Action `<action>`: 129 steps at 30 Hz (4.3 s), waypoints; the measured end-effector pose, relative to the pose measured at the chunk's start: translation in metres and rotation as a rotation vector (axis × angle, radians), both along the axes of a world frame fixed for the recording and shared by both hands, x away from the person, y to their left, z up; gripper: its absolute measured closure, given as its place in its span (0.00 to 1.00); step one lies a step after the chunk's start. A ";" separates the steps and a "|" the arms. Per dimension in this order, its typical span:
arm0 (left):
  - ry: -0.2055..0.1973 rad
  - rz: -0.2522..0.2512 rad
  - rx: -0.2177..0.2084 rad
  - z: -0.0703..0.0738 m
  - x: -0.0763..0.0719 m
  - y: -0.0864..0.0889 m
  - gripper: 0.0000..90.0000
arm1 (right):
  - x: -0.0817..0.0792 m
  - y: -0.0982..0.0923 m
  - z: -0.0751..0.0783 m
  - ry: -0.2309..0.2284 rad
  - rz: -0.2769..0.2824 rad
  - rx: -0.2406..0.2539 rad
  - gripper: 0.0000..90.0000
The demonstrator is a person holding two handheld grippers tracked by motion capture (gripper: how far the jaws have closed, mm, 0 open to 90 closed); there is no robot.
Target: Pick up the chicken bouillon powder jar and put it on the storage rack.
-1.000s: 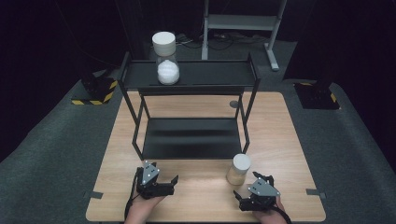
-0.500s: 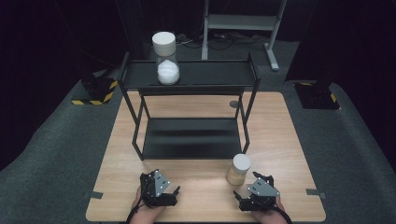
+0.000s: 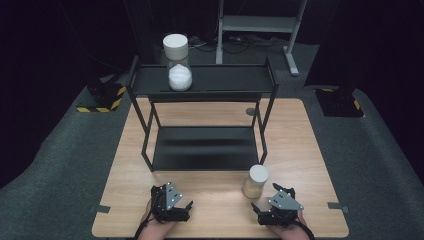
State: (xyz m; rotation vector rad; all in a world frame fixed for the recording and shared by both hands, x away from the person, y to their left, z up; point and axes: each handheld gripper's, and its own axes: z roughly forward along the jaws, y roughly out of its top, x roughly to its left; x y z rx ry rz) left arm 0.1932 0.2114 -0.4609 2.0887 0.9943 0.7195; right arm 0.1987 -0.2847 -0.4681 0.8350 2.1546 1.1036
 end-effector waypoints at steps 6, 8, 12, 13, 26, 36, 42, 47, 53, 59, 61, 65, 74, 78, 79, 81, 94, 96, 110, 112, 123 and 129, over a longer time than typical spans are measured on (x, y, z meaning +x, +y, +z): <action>0.004 -0.005 -0.015 0.000 0.001 0.003 0.01 | -0.003 -0.004 0.004 -0.018 0.007 0.020 0.00; 0.004 -0.007 -0.018 0.000 0.001 0.004 0.01 | -0.004 -0.005 0.007 -0.021 0.009 0.023 0.00; 0.010 -0.012 -0.013 0.000 0.002 0.003 0.01 | -0.006 -0.008 0.009 -0.027 0.009 0.046 0.00; 0.009 -0.015 -0.007 0.001 0.002 0.003 0.01 | -0.006 -0.009 0.010 -0.025 0.009 0.061 0.00; -0.013 -0.023 -0.018 -0.002 -0.002 0.005 0.01 | -0.006 -0.009 0.013 -0.026 -0.015 0.134 0.00; -0.022 -0.038 -0.004 -0.002 -0.003 0.004 0.01 | -0.003 -0.004 0.018 -0.035 -0.037 0.183 0.00; -0.024 -0.036 -0.013 -0.003 -0.003 0.006 0.01 | 0.002 0.000 0.018 -0.046 -0.046 0.219 0.00; -0.025 -0.036 -0.016 -0.003 -0.004 0.006 0.01 | 0.005 0.002 0.018 -0.054 -0.045 0.230 0.02; -0.029 -0.038 -0.018 -0.003 -0.004 0.007 0.01 | 0.011 -0.002 0.012 -0.035 -0.034 0.283 0.13; -0.026 -0.041 -0.018 -0.003 -0.004 0.007 0.01 | 0.017 -0.006 0.008 -0.032 -0.007 0.313 0.27; -0.027 -0.041 -0.020 -0.003 -0.004 0.008 0.01 | 0.019 -0.007 0.007 -0.031 0.001 0.321 0.30; -0.029 -0.042 -0.022 -0.003 -0.004 0.008 0.01 | 0.021 -0.005 0.006 -0.037 0.001 0.325 0.34; -0.023 -0.045 -0.031 -0.003 -0.003 0.010 0.01 | 0.021 -0.007 0.001 -0.056 0.007 0.330 0.38; -0.021 -0.049 -0.032 -0.003 -0.002 0.010 0.01 | 0.022 -0.007 0.002 -0.056 0.012 0.324 0.38; -0.021 -0.053 -0.030 -0.003 -0.002 0.011 0.01 | 0.023 -0.007 0.003 -0.056 0.013 0.322 0.38; -0.020 -0.057 -0.029 -0.003 -0.002 0.011 0.01 | 0.023 -0.006 0.003 -0.058 0.014 0.319 0.38; -0.014 -0.087 -0.023 -0.002 0.000 0.012 0.01 | 0.031 0.003 0.021 -0.068 0.033 0.322 0.38; -0.018 -0.095 -0.021 -0.002 0.000 0.012 0.01 | 0.032 0.006 0.027 -0.077 0.038 0.324 0.38; -0.004 -0.100 -0.034 -0.001 0.002 0.015 0.01 | 0.044 0.024 0.054 -0.093 0.081 0.331 0.38; -0.011 -0.103 -0.032 -0.002 0.001 0.016 0.01 | 0.044 0.026 0.054 -0.098 0.079 0.342 0.38; -0.013 -0.080 -0.053 -0.003 0.000 0.018 0.01 | 0.046 0.028 0.064 -0.126 0.090 0.355 0.38; -0.015 -0.079 -0.045 -0.003 0.000 0.017 0.01 | 0.049 0.029 0.076 -0.152 0.097 0.363 0.38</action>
